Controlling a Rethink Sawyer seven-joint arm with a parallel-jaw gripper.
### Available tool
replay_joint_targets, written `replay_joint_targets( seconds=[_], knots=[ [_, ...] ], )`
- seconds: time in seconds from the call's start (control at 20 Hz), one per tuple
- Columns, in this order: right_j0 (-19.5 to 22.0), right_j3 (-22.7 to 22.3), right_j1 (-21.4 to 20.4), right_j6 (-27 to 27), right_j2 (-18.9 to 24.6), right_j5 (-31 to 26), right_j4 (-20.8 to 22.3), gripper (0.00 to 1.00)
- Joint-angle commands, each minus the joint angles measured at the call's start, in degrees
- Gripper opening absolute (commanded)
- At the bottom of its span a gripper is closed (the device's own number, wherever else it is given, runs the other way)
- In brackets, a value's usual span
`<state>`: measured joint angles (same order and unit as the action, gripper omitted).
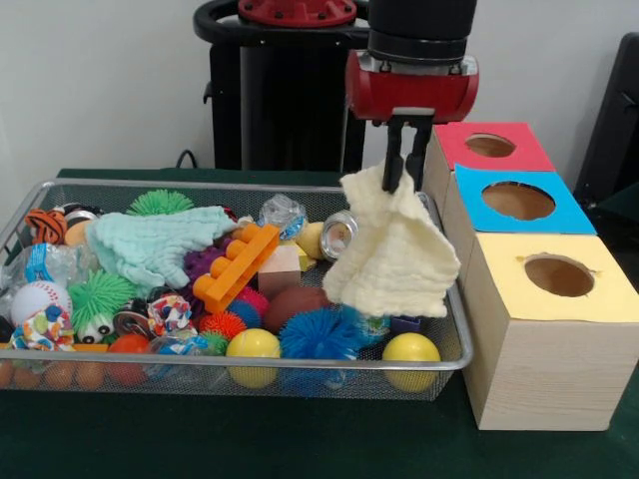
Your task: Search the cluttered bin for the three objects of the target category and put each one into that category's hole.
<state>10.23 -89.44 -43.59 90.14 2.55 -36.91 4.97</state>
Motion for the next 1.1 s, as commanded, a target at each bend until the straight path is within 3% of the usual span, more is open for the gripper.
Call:
replay_joint_targets(
  seconds=[0.05,0.25,0.3,1.1],
  knots=[
    [-1.10,2.77,1.06,11.95,-0.64,-4.98,-2.25,0.00],
    [-0.34,2.48,1.44,10.30,0.07,-2.44,-2.47,0.00],
    [-0.19,2.67,1.54,9.89,0.16,-2.24,-2.49,1.00],
    [1.03,4.17,3.85,8.17,0.37,-2.29,-2.32,1.00]
  ],
)
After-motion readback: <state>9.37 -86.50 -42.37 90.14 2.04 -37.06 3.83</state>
